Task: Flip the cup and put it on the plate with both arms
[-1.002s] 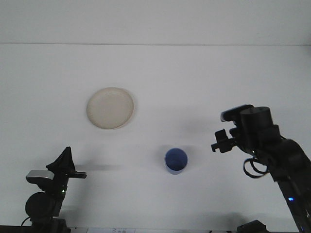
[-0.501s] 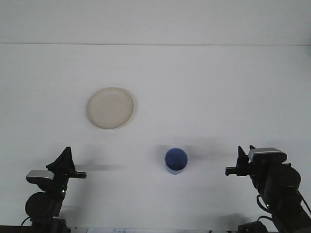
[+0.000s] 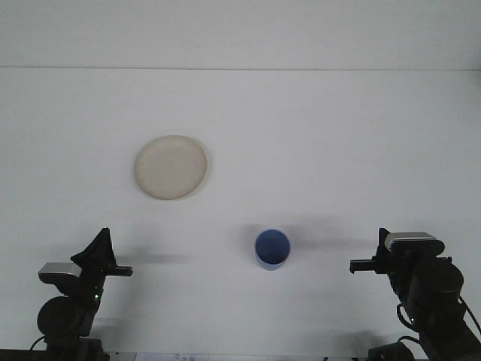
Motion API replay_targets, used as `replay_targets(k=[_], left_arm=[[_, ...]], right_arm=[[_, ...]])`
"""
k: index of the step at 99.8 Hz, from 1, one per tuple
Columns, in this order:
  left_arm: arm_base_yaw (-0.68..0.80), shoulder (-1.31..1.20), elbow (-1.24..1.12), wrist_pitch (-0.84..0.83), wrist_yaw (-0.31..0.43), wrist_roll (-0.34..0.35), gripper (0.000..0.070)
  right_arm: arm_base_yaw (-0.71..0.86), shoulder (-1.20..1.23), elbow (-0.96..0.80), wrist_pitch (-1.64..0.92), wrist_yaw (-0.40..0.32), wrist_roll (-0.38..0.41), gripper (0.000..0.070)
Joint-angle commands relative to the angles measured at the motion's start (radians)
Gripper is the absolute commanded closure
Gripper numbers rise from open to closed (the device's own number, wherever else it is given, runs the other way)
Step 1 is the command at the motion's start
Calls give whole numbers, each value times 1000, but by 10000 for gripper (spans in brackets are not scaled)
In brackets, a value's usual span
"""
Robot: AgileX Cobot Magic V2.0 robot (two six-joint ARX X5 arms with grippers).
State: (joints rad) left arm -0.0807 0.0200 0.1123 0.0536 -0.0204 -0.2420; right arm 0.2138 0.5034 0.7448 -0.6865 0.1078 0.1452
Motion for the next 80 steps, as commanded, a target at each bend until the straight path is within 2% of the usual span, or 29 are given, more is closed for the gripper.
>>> replay_targets(k=[1, 16, 22, 34, 41, 53, 68, 80], left_arm=[[0, 25, 104, -29, -1, -30, 687], [0, 189, 351, -209, 4, -29, 687], [0, 275, 460, -284, 31, -15, 687], [0, 449, 668, -426, 130, 161, 687], [0, 541, 764, -489, 188, 217, 687], [-1, 668, 867, -539, 254, 227, 687], [-17, 762, 889, -520, 308, 222, 687], [-30, 815, 889, -520, 314, 221, 674]], right_arm=[[2, 2, 8, 13, -1, 12, 700], [2, 2, 8, 12, -1, 12, 700], [2, 2, 8, 13, -1, 12, 700], [2, 2, 8, 12, -1, 12, 700], [2, 2, 8, 12, -2, 12, 700], [2, 2, 8, 12, -2, 12, 700], [2, 2, 9, 12, -2, 12, 700], [2, 2, 8, 9, -2, 12, 700]])
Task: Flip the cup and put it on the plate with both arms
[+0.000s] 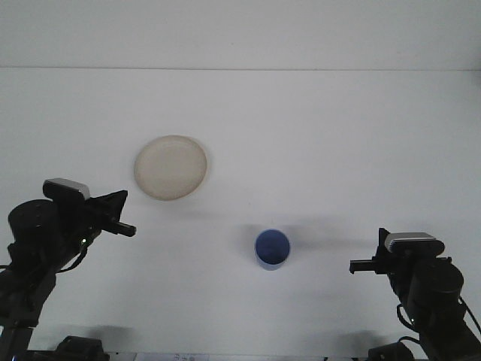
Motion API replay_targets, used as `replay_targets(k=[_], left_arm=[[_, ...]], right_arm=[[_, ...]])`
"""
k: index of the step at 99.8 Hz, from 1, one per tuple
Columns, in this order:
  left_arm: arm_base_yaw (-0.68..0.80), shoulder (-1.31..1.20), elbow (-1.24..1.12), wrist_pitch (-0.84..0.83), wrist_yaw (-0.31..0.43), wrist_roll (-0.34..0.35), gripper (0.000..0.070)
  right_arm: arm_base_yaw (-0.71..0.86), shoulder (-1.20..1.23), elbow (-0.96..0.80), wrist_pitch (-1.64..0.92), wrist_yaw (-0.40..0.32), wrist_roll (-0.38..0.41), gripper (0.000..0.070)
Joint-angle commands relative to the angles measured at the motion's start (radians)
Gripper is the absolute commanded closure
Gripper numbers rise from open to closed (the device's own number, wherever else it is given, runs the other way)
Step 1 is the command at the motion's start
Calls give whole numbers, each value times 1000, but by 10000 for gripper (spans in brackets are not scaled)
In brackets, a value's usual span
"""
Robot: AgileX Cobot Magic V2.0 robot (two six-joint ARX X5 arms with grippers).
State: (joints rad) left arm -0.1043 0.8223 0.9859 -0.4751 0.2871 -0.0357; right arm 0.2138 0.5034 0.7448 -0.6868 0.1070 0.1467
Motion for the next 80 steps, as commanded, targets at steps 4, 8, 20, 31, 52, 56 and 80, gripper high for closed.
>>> replay_targets(k=[4, 8, 20, 31, 52, 56, 80], left_arm=[[-13, 28, 16, 6, 7, 2, 623], [-16, 43, 16, 5, 6, -19, 513], [-26, 89, 16, 4, 6, -82, 73], [-74, 137, 19, 5, 6, -82, 75], [-251, 298, 85, -16, 6, -90, 75], [-293, 338, 109, -25, 6, -91, 75], [-499, 586, 289, -57, 6, -97, 75]], right_arm=[[2, 2, 8, 8, -1, 11, 700], [2, 2, 8, 7, -1, 11, 700], [2, 2, 8, 6, -1, 11, 700], [2, 2, 8, 6, -1, 11, 700], [2, 2, 8, 6, -1, 10, 700], [2, 2, 8, 6, -1, 10, 700], [2, 2, 8, 6, -1, 10, 700]])
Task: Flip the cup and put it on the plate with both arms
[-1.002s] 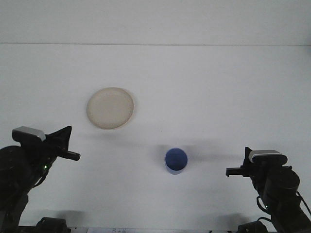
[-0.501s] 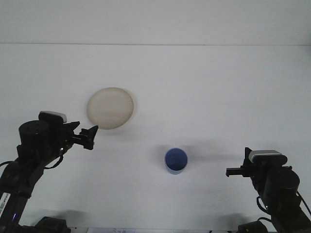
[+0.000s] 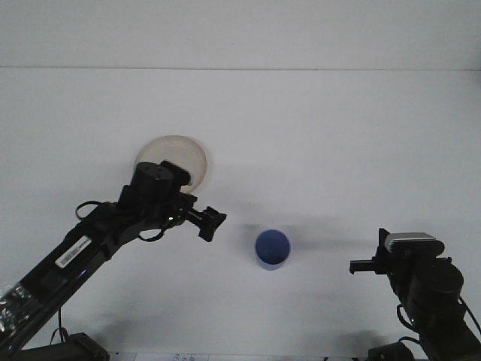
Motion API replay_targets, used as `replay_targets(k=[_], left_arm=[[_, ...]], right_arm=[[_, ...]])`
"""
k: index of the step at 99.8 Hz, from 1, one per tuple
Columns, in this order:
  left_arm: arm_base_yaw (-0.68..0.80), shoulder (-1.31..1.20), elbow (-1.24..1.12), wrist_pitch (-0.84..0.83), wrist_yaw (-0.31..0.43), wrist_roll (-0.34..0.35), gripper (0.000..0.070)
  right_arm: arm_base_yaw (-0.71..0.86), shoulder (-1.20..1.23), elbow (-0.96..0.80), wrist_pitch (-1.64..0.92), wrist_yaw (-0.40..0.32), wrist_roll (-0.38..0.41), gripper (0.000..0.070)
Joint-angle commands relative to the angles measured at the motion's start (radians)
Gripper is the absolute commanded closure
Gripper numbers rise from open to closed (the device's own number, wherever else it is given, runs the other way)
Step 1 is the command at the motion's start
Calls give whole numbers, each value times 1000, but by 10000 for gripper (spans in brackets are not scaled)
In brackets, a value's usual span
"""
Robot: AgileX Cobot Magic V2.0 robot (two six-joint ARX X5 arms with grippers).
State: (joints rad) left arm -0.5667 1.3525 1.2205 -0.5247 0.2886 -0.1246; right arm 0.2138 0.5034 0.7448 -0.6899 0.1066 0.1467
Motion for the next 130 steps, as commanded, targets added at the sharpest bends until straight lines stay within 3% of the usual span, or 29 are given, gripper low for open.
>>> replay_targets(k=[1, 50, 55, 67, 72, 84, 106, 130], left_arm=[[-45, 66, 63, -8, 4, -8, 75], [-253, 401, 211, -22, -50, 12, 91], [-262, 421, 211, -20, -64, 17, 183], [-273, 446, 211, -13, -75, 48, 605], [-275, 446, 211, -13, -75, 53, 700], [-272, 441, 254, -74, -95, 68, 694], [-186, 438, 451, -296, -319, 161, 694], [84, 438, 590, -336, -327, 169, 694]], right_arm=[[2, 2, 8, 9, -1, 11, 700], [2, 2, 9, 8, -1, 10, 700], [2, 2, 8, 8, -1, 10, 700], [2, 2, 8, 8, -1, 10, 700], [2, 2, 8, 8, -1, 10, 700], [2, 2, 8, 1, -1, 10, 700], [2, 2, 8, -15, 0, 10, 700], [2, 2, 8, -21, -1, 10, 700]])
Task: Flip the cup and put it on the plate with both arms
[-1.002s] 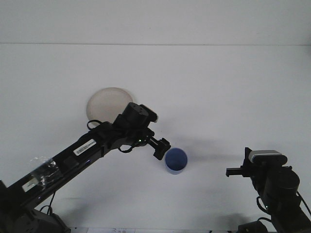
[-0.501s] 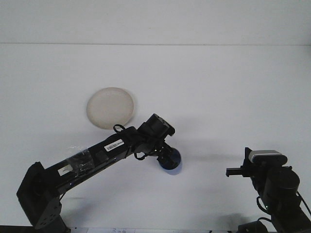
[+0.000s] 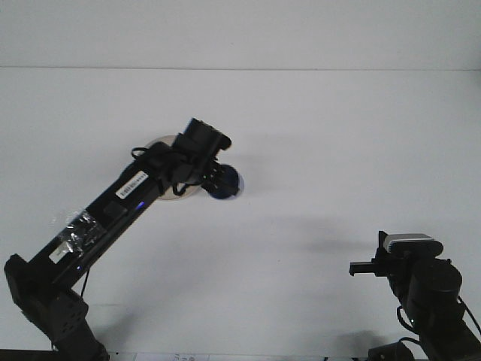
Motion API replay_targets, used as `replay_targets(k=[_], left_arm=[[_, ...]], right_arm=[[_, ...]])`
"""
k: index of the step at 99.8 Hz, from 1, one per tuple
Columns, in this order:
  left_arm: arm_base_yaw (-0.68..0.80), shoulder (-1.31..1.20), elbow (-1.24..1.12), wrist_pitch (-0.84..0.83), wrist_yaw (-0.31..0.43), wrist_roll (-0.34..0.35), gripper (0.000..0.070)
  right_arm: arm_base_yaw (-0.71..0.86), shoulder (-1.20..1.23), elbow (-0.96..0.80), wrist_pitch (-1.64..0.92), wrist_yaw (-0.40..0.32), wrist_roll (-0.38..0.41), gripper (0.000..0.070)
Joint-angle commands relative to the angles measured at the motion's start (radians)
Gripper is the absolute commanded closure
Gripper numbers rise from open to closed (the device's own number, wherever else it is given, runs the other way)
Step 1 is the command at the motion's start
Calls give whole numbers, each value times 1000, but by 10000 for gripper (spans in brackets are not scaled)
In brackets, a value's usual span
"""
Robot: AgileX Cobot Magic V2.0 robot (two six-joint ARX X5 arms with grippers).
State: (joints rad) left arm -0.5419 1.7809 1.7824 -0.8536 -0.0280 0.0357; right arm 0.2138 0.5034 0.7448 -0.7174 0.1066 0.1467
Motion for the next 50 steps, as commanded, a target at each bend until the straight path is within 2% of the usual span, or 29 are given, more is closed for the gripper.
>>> replay_targets(k=[1, 11, 24, 50], left_arm=[[71, 10, 29, -6, -11, 8, 694], [183, 20, 29, -3, -8, -8, 694], [297, 55, 29, -8, 32, -30, 694], [368, 142, 29, -14, 51, -46, 694]], right_arm=[[2, 2, 8, 6, 0, 10, 700], [2, 2, 8, 6, 0, 10, 700], [2, 2, 9, 10, -1, 10, 700], [2, 2, 8, 14, 0, 10, 700]])
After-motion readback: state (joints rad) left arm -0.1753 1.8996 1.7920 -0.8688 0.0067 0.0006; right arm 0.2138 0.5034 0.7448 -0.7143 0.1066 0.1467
